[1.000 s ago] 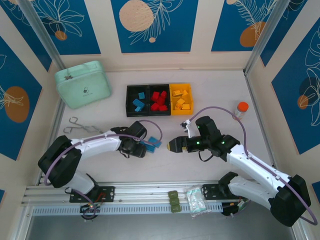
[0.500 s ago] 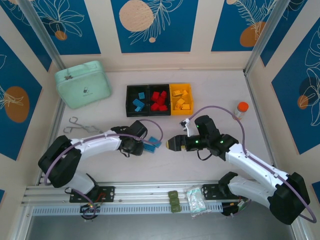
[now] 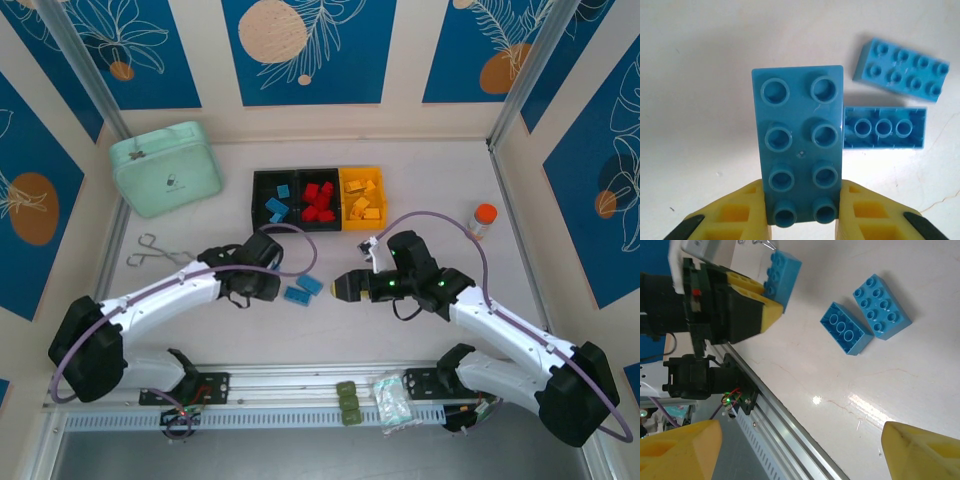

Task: Sort the legos into containers by color
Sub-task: Place the lego in the container.

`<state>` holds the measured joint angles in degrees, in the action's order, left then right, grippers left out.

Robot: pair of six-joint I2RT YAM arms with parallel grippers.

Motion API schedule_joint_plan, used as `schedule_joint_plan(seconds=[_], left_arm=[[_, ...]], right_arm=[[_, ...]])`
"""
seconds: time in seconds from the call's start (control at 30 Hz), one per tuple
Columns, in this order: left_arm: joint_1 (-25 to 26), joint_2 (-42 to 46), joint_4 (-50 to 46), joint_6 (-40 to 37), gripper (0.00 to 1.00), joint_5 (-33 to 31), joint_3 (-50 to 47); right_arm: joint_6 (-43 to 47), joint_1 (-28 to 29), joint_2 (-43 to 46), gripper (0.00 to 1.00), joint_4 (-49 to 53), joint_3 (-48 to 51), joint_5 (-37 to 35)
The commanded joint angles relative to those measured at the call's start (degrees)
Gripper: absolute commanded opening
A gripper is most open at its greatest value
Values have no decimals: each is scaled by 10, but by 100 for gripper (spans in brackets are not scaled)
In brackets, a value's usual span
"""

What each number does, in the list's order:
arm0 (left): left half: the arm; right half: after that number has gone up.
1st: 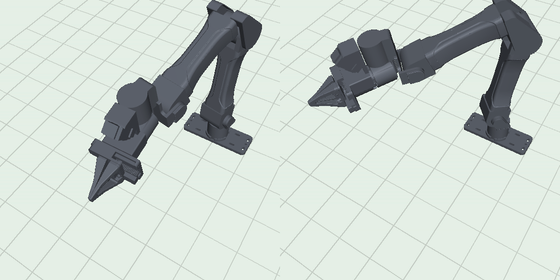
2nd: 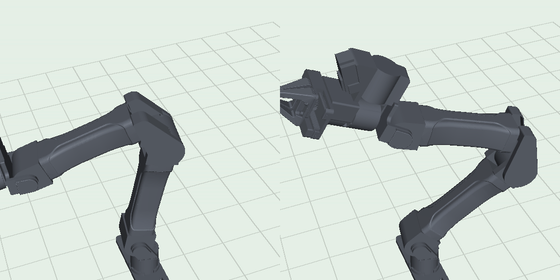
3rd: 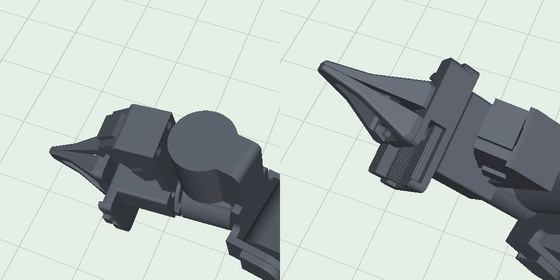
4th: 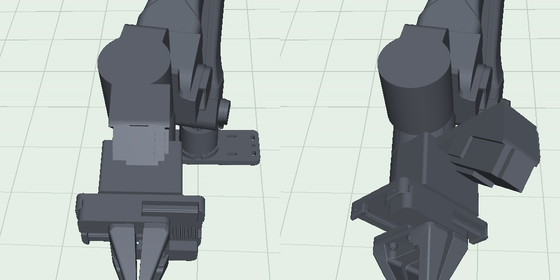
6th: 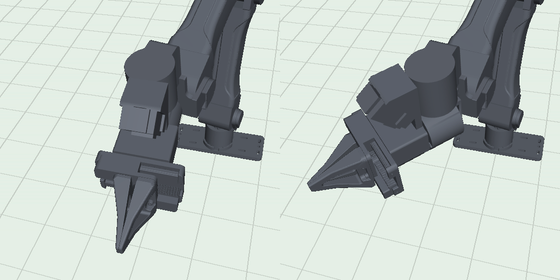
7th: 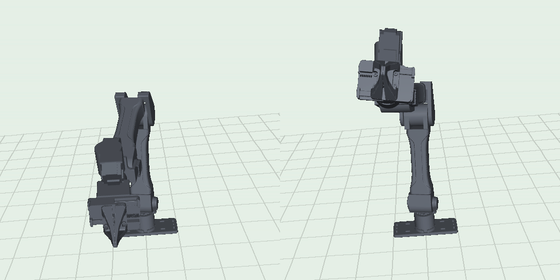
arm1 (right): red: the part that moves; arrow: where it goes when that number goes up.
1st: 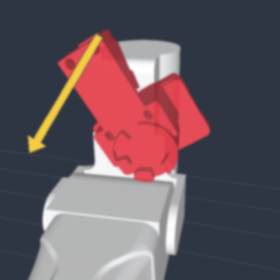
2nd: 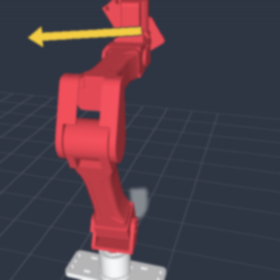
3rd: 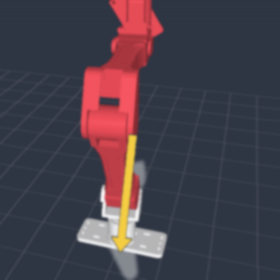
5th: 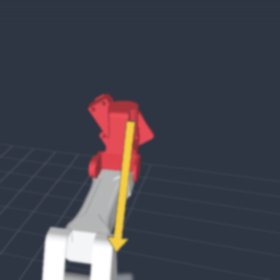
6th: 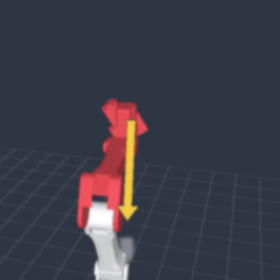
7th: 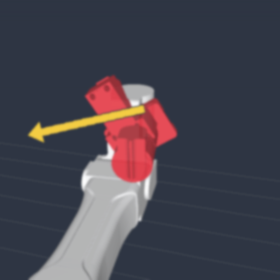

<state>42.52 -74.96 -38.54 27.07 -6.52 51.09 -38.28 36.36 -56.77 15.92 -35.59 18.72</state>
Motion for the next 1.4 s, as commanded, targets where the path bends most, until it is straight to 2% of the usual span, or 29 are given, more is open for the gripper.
schedule_joint_plan(seconds=[0.0, 0.17, 0.4, 0.6, 1.1, 1.37], left_arm=[[-25, 1, -20, -9, 20, -1, 48], [-68, -44, -35, -34, 20, 18, 126], [-139, -152, -53, -63, 20, 48, 254], [-174, -274, -92, -91, 20, 28, 391], [-199, -517, -184, -98, 23, -16, 676], [-200, -569, -201, -91, 27, -25, 726]], right_arm=[[-10, 5, -13, 83, -6, -6, -12], [-13, 12, -30, 83, -12, -14, -19], [-19, 19, -48, 83, -22, -15, -28], [-32, 22, -58, 83, -40, 0, -32], [-43, 24, -62, 83, -38, 7, -47], [-43, 23, -58, 83, -32, 6, -54]])
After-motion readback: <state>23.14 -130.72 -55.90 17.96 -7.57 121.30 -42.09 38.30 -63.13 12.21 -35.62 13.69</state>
